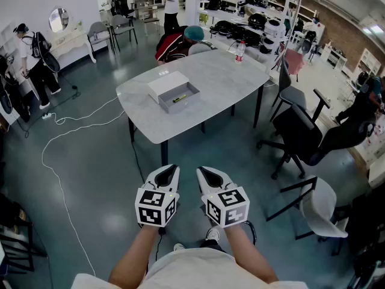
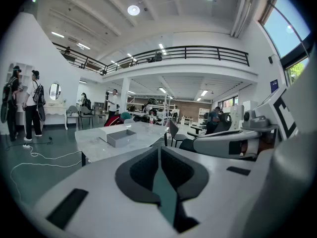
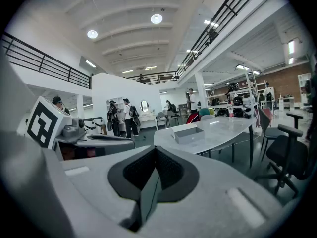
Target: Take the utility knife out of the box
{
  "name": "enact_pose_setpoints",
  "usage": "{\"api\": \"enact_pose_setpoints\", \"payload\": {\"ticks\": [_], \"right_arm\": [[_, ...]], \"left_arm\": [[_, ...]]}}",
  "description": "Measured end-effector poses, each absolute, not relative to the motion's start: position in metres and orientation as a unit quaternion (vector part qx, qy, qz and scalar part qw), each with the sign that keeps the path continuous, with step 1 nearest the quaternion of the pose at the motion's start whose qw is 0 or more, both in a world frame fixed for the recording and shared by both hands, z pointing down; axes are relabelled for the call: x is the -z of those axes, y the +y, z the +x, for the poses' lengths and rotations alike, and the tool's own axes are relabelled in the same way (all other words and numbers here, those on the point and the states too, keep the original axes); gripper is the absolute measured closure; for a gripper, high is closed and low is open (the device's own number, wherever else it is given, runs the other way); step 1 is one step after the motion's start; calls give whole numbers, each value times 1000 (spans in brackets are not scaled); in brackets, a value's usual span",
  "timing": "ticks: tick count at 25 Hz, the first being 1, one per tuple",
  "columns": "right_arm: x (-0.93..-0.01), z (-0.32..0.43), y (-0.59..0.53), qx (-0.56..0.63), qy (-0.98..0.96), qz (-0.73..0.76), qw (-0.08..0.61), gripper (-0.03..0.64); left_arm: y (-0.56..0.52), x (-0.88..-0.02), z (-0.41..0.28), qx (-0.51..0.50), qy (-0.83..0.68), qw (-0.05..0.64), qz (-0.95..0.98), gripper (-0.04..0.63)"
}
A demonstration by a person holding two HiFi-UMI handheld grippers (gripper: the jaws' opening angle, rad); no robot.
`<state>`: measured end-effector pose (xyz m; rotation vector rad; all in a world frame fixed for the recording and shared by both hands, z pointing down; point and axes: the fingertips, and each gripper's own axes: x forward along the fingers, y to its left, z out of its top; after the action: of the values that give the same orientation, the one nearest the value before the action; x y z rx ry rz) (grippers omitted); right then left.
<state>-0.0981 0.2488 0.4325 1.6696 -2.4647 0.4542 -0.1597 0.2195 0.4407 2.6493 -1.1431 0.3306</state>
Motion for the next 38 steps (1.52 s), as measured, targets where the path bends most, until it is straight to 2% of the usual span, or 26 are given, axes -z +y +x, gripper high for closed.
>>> {"api": "enact_pose_setpoints", "payload": {"ticks": [19,38], "right_arm": [[-439,-110,234,-159,-810,560,65,612],[-445,-20,111,-175,-835,518,52,612]], "left_arm": [[200,-446,-175,-110,-386,128,907,571],[88,-450,-90,-126,-429,128,885,571]]}}
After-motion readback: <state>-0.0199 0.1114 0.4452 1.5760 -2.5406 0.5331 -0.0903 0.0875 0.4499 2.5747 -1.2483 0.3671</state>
